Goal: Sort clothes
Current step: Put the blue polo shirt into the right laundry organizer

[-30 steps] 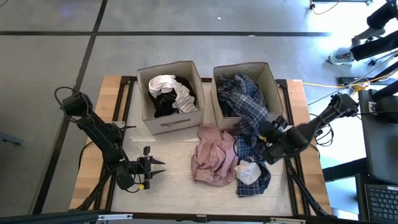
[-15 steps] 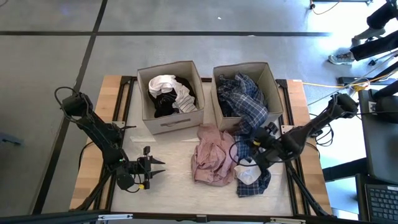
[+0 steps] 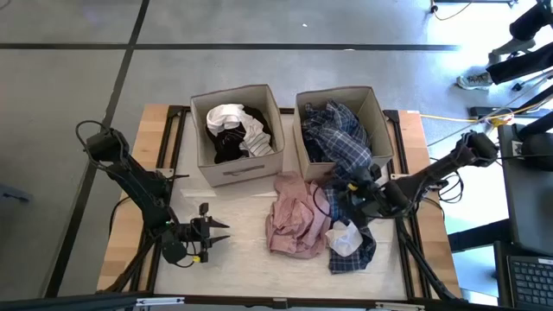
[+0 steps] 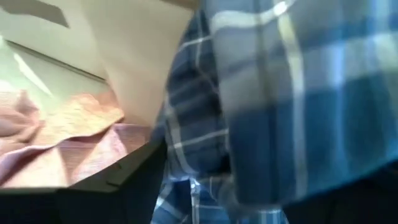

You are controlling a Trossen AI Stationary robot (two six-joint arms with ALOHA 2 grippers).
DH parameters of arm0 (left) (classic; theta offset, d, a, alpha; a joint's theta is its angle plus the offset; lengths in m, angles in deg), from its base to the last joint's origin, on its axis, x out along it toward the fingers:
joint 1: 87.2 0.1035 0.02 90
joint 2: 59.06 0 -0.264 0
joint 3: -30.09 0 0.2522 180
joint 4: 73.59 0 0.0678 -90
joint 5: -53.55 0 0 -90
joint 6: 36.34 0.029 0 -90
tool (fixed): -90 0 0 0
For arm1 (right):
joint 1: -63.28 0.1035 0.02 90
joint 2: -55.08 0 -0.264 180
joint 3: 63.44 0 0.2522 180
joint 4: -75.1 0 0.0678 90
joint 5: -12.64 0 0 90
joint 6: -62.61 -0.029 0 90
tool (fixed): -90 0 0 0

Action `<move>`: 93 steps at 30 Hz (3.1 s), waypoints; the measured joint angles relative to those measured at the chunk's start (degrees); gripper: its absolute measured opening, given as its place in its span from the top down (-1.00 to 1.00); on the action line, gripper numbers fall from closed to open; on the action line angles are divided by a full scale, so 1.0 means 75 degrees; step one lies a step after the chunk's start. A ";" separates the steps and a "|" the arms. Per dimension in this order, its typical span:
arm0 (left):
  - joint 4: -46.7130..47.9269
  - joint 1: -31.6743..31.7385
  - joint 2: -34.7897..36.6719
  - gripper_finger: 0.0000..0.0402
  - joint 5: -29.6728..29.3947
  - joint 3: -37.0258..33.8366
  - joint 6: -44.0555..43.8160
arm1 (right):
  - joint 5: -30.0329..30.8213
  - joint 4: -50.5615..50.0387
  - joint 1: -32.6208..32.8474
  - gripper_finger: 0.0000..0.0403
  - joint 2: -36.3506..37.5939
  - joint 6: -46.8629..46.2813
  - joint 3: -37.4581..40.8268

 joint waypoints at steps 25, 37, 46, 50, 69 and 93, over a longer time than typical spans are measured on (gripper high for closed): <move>0.0000 0.0000 0.0000 0.37 0.0005 0.0000 0.0000 | 0.0029 -0.0970 -0.0195 0.97 -0.0326 0.2998 -0.2712; 0.0000 0.0000 0.0000 0.37 0.0008 0.0000 0.0000 | 0.2099 -0.1214 -0.0280 0.97 -0.0323 0.5378 -0.4877; -0.0003 0.0000 0.0000 0.37 0.0008 0.0000 0.0000 | 0.2385 -0.0748 -0.1243 0.94 -0.0317 0.7247 -0.5887; 0.0000 0.0000 -0.0002 0.37 0.0008 0.0000 0.0000 | 0.2387 0.0099 -0.1764 0.94 -0.0317 0.8637 -0.6223; 0.0000 0.0000 -0.0003 0.37 0.0008 0.0000 -0.0030 | -0.0296 0.7061 -0.4694 0.94 -0.0319 1.5087 -0.7067; 0.0000 0.0000 -0.0003 0.37 -0.0120 0.0000 -0.0068 | -0.0710 0.2293 -0.7611 0.94 -0.0965 1.2353 -0.7213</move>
